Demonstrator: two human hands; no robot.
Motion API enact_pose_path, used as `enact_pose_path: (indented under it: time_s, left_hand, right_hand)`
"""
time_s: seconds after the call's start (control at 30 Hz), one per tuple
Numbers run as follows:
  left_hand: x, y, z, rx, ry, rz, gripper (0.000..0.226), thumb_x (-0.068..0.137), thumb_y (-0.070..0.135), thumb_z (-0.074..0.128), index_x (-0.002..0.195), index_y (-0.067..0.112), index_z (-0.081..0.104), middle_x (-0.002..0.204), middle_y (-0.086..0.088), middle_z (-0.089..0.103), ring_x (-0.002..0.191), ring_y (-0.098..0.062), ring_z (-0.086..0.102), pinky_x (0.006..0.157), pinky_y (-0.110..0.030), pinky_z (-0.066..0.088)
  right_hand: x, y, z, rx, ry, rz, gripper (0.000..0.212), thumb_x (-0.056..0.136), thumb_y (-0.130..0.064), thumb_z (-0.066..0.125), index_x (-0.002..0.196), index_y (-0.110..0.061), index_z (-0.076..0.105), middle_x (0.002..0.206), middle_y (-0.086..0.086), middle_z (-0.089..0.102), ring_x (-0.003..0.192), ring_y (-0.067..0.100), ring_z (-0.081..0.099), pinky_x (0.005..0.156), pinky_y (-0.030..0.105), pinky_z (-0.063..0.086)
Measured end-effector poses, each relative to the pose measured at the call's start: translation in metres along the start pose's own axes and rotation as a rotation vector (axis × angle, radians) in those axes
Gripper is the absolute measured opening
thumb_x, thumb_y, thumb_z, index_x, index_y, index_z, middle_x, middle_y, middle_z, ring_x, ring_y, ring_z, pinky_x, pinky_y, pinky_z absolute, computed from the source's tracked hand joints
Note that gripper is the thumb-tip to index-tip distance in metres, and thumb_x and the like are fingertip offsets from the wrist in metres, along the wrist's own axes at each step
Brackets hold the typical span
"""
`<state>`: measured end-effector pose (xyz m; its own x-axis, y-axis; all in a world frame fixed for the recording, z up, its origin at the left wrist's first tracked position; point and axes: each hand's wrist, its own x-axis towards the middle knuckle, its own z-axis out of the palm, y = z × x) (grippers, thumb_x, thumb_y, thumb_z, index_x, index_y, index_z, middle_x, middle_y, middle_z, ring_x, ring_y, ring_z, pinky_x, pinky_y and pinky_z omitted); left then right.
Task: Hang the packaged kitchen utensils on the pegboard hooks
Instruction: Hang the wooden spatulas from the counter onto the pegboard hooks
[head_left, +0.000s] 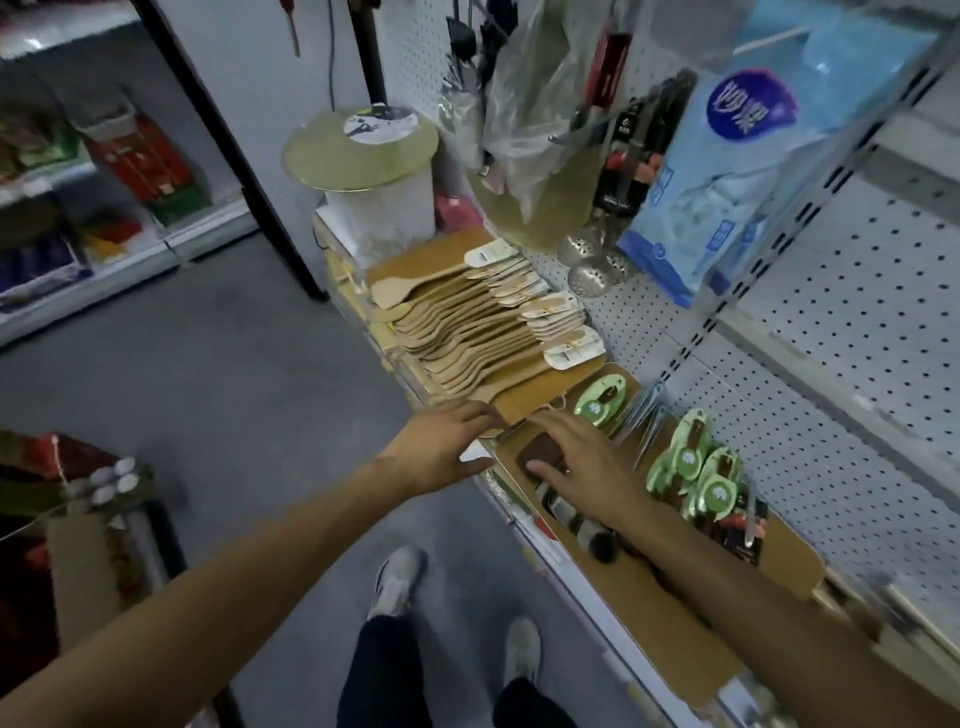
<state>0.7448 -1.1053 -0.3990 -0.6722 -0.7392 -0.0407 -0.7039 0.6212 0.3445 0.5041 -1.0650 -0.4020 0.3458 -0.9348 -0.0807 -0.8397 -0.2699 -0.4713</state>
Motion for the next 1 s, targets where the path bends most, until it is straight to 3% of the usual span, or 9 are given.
enact_pose_path:
  time_s: [0.23, 0.4, 0.47, 0.57, 0.67, 0.8, 0.87, 0.93, 1.0]
  left_hand:
    - [0.095, -0.120, 0.055, -0.044, -0.127, 0.002, 0.046, 0.093, 0.032, 0.065, 0.137, 0.022, 0.054, 0.138, -0.001, 0.056, 0.123, -0.028, 0.054, 0.098, -0.040, 0.048]
    - [0.165, -0.193, 0.110, -0.070, -0.153, -0.055, 0.050, 0.092, 0.023, 0.062, 0.140, 0.019, 0.049, 0.139, -0.005, 0.054, 0.122, -0.030, 0.054, 0.093, -0.036, 0.047]
    - [0.186, -0.214, 0.137, -0.090, -0.139, -0.107, 0.048, 0.094, 0.025, 0.060, 0.140, 0.019, 0.049, 0.136, -0.007, 0.054, 0.119, -0.032, 0.057, 0.093, -0.039, 0.050]
    - [0.210, -0.236, 0.172, -0.149, -0.119, -0.141, 0.041, 0.098, 0.039, 0.052, 0.132, 0.017, 0.055, 0.128, -0.010, 0.058, 0.112, -0.034, 0.059, 0.088, -0.037, 0.050]
    - [0.230, -0.249, 0.197, -0.166, -0.110, -0.138, 0.041, 0.097, 0.040, 0.054, 0.131, 0.016, 0.056, 0.126, -0.012, 0.059, 0.111, -0.033, 0.059, 0.086, -0.033, 0.044]
    - [0.247, -0.256, 0.216, -0.056, -0.155, -0.065, 0.043, 0.095, 0.033, 0.058, 0.132, 0.012, 0.054, 0.132, -0.010, 0.056, 0.122, -0.031, 0.050, 0.096, -0.038, 0.045]
    - [0.252, -0.258, 0.219, -0.028, -0.181, -0.053, 0.035, 0.095, 0.026, 0.056, 0.128, 0.012, 0.055, 0.129, -0.010, 0.055, 0.122, -0.030, 0.049, 0.087, -0.039, 0.048]
    - [0.254, -0.257, 0.216, -0.048, -0.208, -0.047, 0.029, 0.096, 0.024, 0.054, 0.123, 0.012, 0.058, 0.126, -0.009, 0.054, 0.117, -0.030, 0.053, 0.078, -0.037, 0.046]
    - [0.255, -0.253, 0.209, -0.151, -0.245, -0.054, 0.028, 0.093, 0.023, 0.055, 0.118, 0.012, 0.060, 0.123, -0.009, 0.054, 0.108, -0.030, 0.057, 0.080, -0.037, 0.050]
  right_hand:
    - [0.091, 0.038, 0.056, -0.006, -0.029, 0.282, 0.055, 0.093, -0.035, 0.063, 0.142, -0.019, 0.044, 0.145, 0.003, 0.047, 0.131, 0.021, 0.044, 0.106, 0.035, 0.039]
    - [0.174, 0.080, 0.124, 0.176, 0.018, 0.591, 0.042, 0.089, -0.025, 0.066, 0.128, -0.012, 0.058, 0.118, 0.009, 0.066, 0.108, 0.026, 0.062, 0.093, 0.037, 0.051]
    - [0.205, 0.093, 0.154, 0.231, 0.056, 0.697, 0.033, 0.089, -0.024, 0.063, 0.118, -0.008, 0.064, 0.106, 0.012, 0.071, 0.104, 0.031, 0.063, 0.095, 0.039, 0.049]
    - [0.247, 0.108, 0.191, 0.323, 0.181, 0.864, 0.037, 0.086, -0.036, 0.051, 0.094, -0.007, 0.072, 0.096, 0.017, 0.074, 0.102, 0.036, 0.064, 0.100, 0.042, 0.044]
    - [0.276, 0.124, 0.219, 0.432, 0.217, 1.036, 0.038, 0.092, -0.033, 0.050, 0.091, -0.003, 0.074, 0.091, 0.018, 0.074, 0.096, 0.033, 0.066, 0.090, 0.033, 0.048]
    - [0.293, 0.150, 0.257, 0.528, 0.269, 1.088, 0.054, 0.076, -0.052, 0.051, 0.083, -0.002, 0.072, 0.081, 0.019, 0.073, 0.078, 0.037, 0.070, 0.076, 0.047, 0.058]
    - [0.294, 0.161, 0.267, 0.605, 0.262, 1.134, 0.054, 0.070, -0.055, 0.054, 0.077, -0.004, 0.070, 0.076, 0.018, 0.072, 0.073, 0.037, 0.070, 0.071, 0.053, 0.059]
    - [0.298, 0.146, 0.251, 0.755, 0.304, 1.186, 0.039, 0.084, -0.040, 0.061, 0.072, -0.003, 0.065, 0.067, 0.015, 0.068, 0.064, 0.034, 0.070, 0.065, 0.051, 0.060]
    - [0.298, 0.140, 0.240, 0.864, 0.366, 1.210, 0.025, 0.095, -0.020, 0.056, 0.083, 0.001, 0.061, 0.069, 0.015, 0.064, 0.056, 0.029, 0.065, 0.052, 0.040, 0.060]
